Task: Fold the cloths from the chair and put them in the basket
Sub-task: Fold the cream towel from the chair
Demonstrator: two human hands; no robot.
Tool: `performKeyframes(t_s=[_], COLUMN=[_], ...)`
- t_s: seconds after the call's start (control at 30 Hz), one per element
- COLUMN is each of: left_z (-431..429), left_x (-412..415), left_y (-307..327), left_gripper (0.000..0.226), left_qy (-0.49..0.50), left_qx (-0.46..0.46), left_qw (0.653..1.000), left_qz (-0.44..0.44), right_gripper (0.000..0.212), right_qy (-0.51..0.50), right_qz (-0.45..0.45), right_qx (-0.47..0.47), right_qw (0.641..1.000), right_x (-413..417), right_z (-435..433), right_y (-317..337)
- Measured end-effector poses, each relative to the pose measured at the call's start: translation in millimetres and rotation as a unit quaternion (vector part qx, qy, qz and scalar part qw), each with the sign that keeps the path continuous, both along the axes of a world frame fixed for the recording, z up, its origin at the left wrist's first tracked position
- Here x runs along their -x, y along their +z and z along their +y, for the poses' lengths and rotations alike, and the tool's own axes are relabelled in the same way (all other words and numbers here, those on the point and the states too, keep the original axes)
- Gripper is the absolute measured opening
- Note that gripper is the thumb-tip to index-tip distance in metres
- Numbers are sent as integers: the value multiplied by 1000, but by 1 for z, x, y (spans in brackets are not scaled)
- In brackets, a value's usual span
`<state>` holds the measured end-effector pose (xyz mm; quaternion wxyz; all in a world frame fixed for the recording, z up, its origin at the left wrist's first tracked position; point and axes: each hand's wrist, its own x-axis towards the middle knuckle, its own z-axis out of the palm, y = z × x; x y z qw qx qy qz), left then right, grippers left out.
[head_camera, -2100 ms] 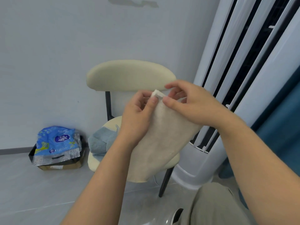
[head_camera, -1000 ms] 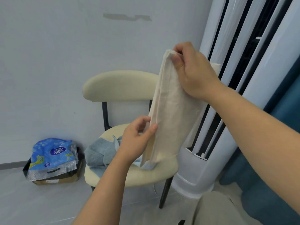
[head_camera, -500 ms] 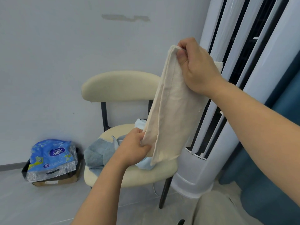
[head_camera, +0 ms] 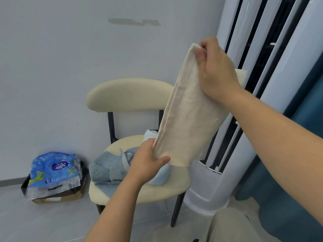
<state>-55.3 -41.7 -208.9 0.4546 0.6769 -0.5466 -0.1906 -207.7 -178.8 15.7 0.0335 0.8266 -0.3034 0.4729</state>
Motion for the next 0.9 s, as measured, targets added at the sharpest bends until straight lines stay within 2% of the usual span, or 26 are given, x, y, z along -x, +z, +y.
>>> performKeyframes(t_s=[0.07, 0.17, 0.3, 0.4, 0.53, 0.73, 0.9], left_z=[-1, -3, -6, -6, -6, -4, -2], left_x=[7, 13, 11, 11, 11, 7, 5], left_y=[-1, -7, -10, -9, -7, -6, -2], left_gripper=[50, 65, 62, 51, 74, 54, 51], left_qy=[32, 81, 80, 81, 99, 166, 181], left_qx=[22, 103, 220, 237, 234, 188, 227], left_qw=[998, 988, 972, 967, 967, 965, 956], left_qz=[48, 80, -22, -40, 13, 76, 41], right_gripper=[35, 35, 37, 37, 37, 35, 35], right_qy=[-6, -14, -37, -55, -73, -103, -120], right_qz=[-3, -14, -35, -35, -34, -34, -36], right_qx=[1, -2, -20, -25, -27, -35, -39], right_qw=[1000, 1000, 999, 998, 996, 993, 991], right_x=[-1, 1, 4, 6, 8, 12, 14], right_z=[0, -1, -7, -10, -14, -19, -22], right_y=[1, 4, 8, 9, 9, 5, 3])
